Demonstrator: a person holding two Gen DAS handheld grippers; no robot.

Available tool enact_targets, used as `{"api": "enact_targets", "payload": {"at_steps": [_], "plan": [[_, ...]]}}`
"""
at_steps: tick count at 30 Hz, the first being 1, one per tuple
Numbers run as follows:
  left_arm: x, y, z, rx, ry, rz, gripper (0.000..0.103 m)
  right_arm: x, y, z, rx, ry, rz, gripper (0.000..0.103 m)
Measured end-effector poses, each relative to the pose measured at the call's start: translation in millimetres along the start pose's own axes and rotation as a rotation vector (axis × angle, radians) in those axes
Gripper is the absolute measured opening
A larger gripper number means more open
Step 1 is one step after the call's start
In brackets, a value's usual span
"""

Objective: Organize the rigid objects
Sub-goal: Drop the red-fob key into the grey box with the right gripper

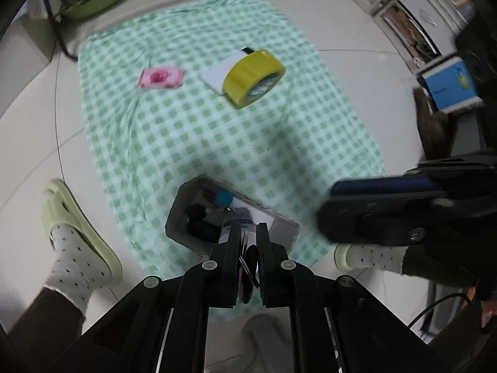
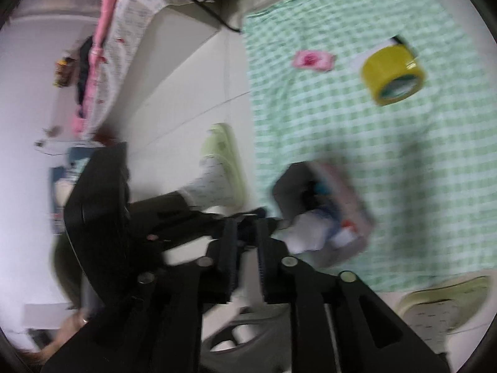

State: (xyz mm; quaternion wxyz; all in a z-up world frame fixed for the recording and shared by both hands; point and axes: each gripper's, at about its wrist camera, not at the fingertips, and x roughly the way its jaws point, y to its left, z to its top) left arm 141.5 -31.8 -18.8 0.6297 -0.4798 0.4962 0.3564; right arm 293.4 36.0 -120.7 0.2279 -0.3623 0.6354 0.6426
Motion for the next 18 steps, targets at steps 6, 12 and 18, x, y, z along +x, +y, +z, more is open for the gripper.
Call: {"api": "enact_targets", "payload": {"at_steps": [6,12,18], "plan": [[18,17,8,-0.089,0.028,0.044,0.008,-3,-8,-7,-0.104,-0.047,-0.25,0.053],[49,30,17,-0.173,0.117,-0.049,0.07,-3,-29,-15,-0.085,-0.046,-0.26,0.068],[48,42,37,-0.298,0.123,-0.064,0.079,3,-39,-22,-0.051,-0.032,-0.324,0.08]]}}
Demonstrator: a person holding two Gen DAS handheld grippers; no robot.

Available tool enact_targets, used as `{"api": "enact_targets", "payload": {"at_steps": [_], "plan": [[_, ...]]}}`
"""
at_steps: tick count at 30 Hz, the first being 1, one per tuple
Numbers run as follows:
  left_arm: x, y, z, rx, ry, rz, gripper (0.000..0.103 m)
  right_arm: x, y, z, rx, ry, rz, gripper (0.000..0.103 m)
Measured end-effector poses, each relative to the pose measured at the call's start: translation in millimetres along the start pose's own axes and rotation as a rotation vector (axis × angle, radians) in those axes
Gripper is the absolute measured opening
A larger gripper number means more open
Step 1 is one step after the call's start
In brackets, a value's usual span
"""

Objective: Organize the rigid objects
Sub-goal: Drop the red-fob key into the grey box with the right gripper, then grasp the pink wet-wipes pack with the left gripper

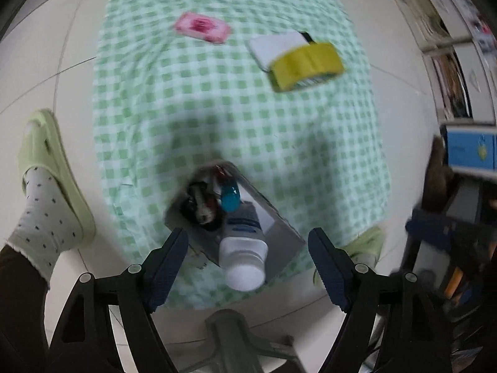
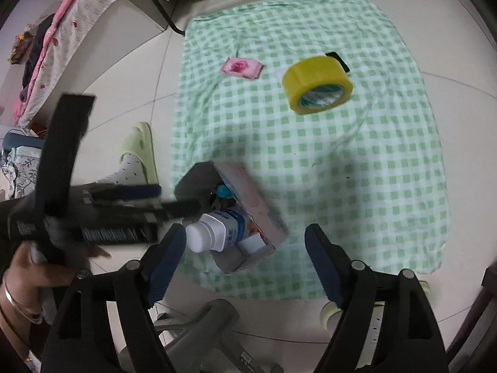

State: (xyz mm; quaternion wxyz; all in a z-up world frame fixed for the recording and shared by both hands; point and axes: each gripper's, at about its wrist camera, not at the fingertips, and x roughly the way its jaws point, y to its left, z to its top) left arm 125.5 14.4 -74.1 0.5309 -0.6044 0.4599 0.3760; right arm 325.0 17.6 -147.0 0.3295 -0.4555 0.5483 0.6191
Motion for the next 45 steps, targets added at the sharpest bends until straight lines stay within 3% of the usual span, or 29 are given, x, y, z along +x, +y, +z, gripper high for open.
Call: {"api": "enact_targets", "payload": {"at_steps": [2,5,9,12,15,17,21,24,28,31,32,33,34,36,37,38,41,45], "plan": [[-4,5,5,-0.036,-0.014,0.03,0.079,4,-1,-2,-0.009,0.015,-0.01,0.08],[-4,7,24,-0.042,-0.034,0.111,0.079,16,2,-6,-0.064,0.036,-0.061,0.09],[10,-8,68,0.05,-0.082,0.264,0.079,29,9,-10,-0.122,0.063,-0.086,0.091],[29,-25,101,0.167,-0.093,0.336,0.079,37,10,-13,-0.138,0.094,-0.072,0.091],[45,-40,130,0.331,-0.137,0.34,0.079,44,8,-14,-0.14,0.122,-0.059,0.092],[61,-50,153,0.431,-0.119,0.395,0.079,48,7,-13,-0.136,0.145,-0.047,0.092],[92,-72,187,0.537,-0.119,0.442,0.079,52,7,-3,-0.097,0.169,0.004,0.092],[122,-92,199,0.673,-0.092,0.494,0.079,56,10,6,-0.081,0.19,0.037,0.092],[171,-107,201,0.902,-0.018,0.635,0.079,58,10,12,-0.075,0.189,0.038,0.092],[190,-105,202,0.972,0.028,0.656,0.081,55,8,12,-0.062,0.187,0.041,0.092],[189,-108,201,0.994,0.007,0.651,0.071,54,8,13,-0.058,0.187,0.05,0.092],[184,-109,201,0.995,0.009,0.642,0.054,53,7,13,-0.055,0.185,0.057,0.092],[180,-111,201,0.98,0.007,0.636,0.024,51,7,14,-0.056,0.181,0.06,0.092],[161,-113,198,0.917,-0.057,0.691,0.014,51,10,15,-0.068,0.183,0.051,0.092],[150,-113,197,0.874,-0.06,0.651,0.002,51,11,15,-0.072,0.182,0.045,0.092],[131,-111,197,0.795,-0.049,0.573,0.0,50,11,16,-0.077,0.178,0.035,0.092],[71,-102,190,0.622,-0.042,0.377,0.0,43,12,20,-0.087,0.142,0.014,0.092],[-18,-91,162,0.476,-0.085,0.171,0.0,25,17,26,-0.094,0.045,0.033,0.092]]}}
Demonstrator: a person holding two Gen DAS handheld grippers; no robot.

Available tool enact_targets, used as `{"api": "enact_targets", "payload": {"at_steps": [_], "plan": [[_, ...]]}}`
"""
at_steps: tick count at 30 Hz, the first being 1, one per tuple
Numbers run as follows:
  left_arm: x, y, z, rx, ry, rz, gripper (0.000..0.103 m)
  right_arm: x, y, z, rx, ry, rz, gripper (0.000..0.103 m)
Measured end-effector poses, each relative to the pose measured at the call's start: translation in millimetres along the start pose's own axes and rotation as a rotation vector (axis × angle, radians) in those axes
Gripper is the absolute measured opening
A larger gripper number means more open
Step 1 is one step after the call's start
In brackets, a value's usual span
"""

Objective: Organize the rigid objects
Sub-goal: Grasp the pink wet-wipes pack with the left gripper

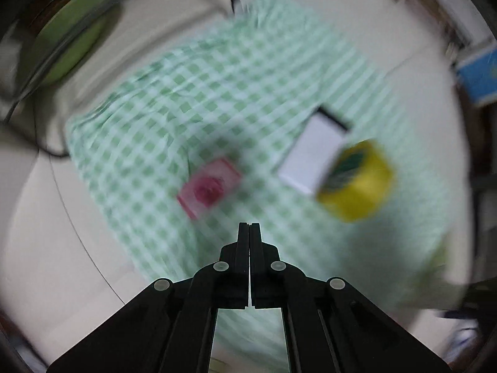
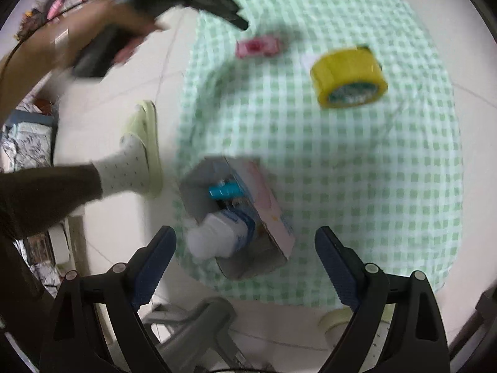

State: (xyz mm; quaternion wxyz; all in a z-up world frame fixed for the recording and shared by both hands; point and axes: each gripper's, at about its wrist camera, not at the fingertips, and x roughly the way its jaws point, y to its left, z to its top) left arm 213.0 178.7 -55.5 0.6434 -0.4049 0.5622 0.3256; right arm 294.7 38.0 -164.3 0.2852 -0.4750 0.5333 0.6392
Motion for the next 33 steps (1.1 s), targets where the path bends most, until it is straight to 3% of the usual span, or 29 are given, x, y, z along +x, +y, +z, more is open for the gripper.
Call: {"api": "enact_targets", "payload": {"at_steps": [3,6,8,9,11,12,13,19,21,24,29,30,31,32,33], "plan": [[-54,7,-31,-0.124,-0.04,-0.092,0.0,-16,11,6,-0.009,-0.09,0.05,0.092],[-86,0,-55,-0.063,-0.066,-0.031,0.0,-23,25,11,-0.029,-0.123,0.047,0.092],[-87,-5,-64,-0.008,-0.041,0.011,0.001,-23,34,11,-0.032,-0.117,0.034,0.092],[-81,-6,-67,0.004,-0.002,0.037,0.007,-23,37,10,-0.02,-0.111,0.034,0.092],[-58,-4,-62,0.022,0.068,0.112,0.048,-23,40,5,0.0,-0.105,0.066,0.092],[-46,-3,-59,0.037,0.089,0.148,0.085,-22,41,0,0.004,-0.094,0.084,0.092],[-31,-4,-53,0.07,0.103,0.176,0.1,-20,43,-4,0.0,-0.082,0.085,0.092],[54,-18,-12,0.253,0.178,0.268,0.1,0,43,-21,-0.07,-0.005,-0.01,0.092],[82,-21,5,0.307,0.169,0.295,0.1,6,39,-22,-0.067,0.014,-0.017,0.092],[115,-14,34,0.327,0.163,0.29,0.1,8,35,-22,-0.082,0.037,-0.009,0.092],[174,-2,62,0.343,0.225,0.284,0.098,9,30,-22,-0.098,0.062,0.013,0.092],[179,1,64,0.334,0.232,0.267,0.092,10,27,-22,-0.092,0.067,0.016,0.092],[183,3,63,0.319,0.234,0.248,0.06,11,24,-23,-0.083,0.072,0.012,0.092],[186,7,62,0.291,0.236,0.248,0.048,12,20,-23,-0.072,0.08,0.007,0.092],[185,8,61,0.277,0.223,0.248,0.045,13,15,-23,-0.055,0.09,0.0,0.092]]}}
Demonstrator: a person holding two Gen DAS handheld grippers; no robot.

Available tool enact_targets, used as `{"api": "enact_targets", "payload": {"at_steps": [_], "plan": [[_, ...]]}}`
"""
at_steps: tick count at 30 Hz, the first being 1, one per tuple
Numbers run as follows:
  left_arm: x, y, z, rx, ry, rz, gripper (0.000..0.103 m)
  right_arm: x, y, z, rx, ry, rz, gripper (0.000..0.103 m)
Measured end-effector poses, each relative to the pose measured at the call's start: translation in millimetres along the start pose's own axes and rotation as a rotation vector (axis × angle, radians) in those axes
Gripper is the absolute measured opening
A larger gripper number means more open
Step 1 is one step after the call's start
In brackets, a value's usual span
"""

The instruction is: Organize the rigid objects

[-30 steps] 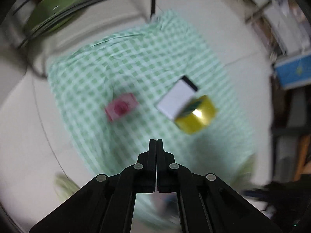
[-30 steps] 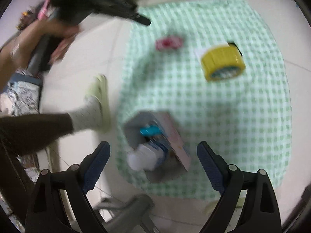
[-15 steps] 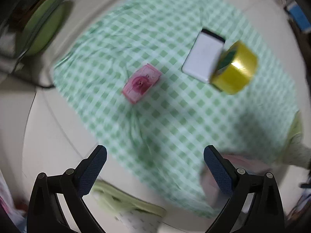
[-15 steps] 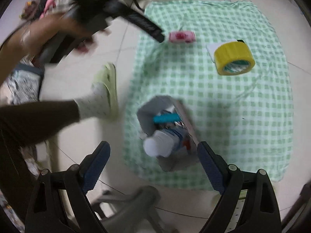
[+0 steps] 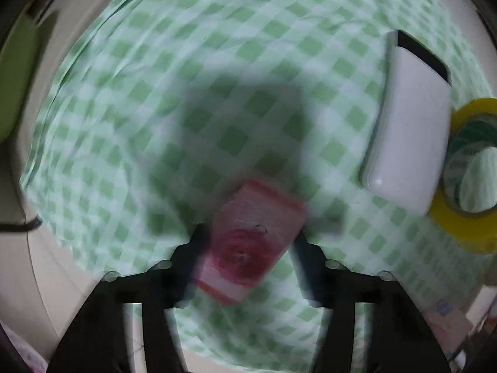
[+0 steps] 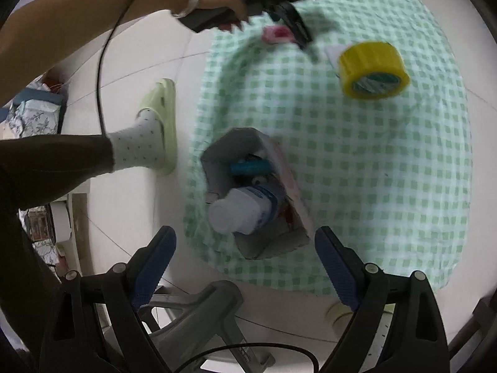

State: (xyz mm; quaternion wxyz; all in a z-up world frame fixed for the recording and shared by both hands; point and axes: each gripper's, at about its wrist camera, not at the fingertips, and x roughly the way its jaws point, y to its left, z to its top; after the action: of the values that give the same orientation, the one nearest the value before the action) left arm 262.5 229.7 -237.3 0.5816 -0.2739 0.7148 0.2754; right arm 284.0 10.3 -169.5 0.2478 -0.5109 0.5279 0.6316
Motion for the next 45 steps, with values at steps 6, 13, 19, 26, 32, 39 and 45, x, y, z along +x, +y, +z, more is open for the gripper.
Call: {"api": "enact_targets", "payload": {"at_steps": [6,13,19,26,32,39,45], "plan": [[-76,5,-48,-0.137,-0.126,-0.159,0.04,-17,-9,14,0.077,-0.071,0.02,0.092],[-216,-6,-161,-0.405,-0.305,-0.559,0.04,-46,2,19,0.117,-0.273,0.153,0.09],[-216,-27,-227,-0.565,-0.29,-0.772,0.04,-65,14,21,0.186,-0.39,0.297,0.077],[-160,-25,-236,-0.656,-0.189,-0.832,0.041,-40,9,28,0.247,-0.305,0.341,0.021],[-166,-11,-209,-0.709,-0.19,-0.558,0.062,-13,27,34,0.083,-0.191,0.134,0.021],[-197,-3,-193,-0.748,-0.297,-0.527,0.079,29,44,31,-0.123,-0.072,-0.055,0.034],[-191,-14,-177,-0.723,-0.285,-0.483,0.084,24,23,34,-0.055,-0.088,-0.093,0.069]]}}
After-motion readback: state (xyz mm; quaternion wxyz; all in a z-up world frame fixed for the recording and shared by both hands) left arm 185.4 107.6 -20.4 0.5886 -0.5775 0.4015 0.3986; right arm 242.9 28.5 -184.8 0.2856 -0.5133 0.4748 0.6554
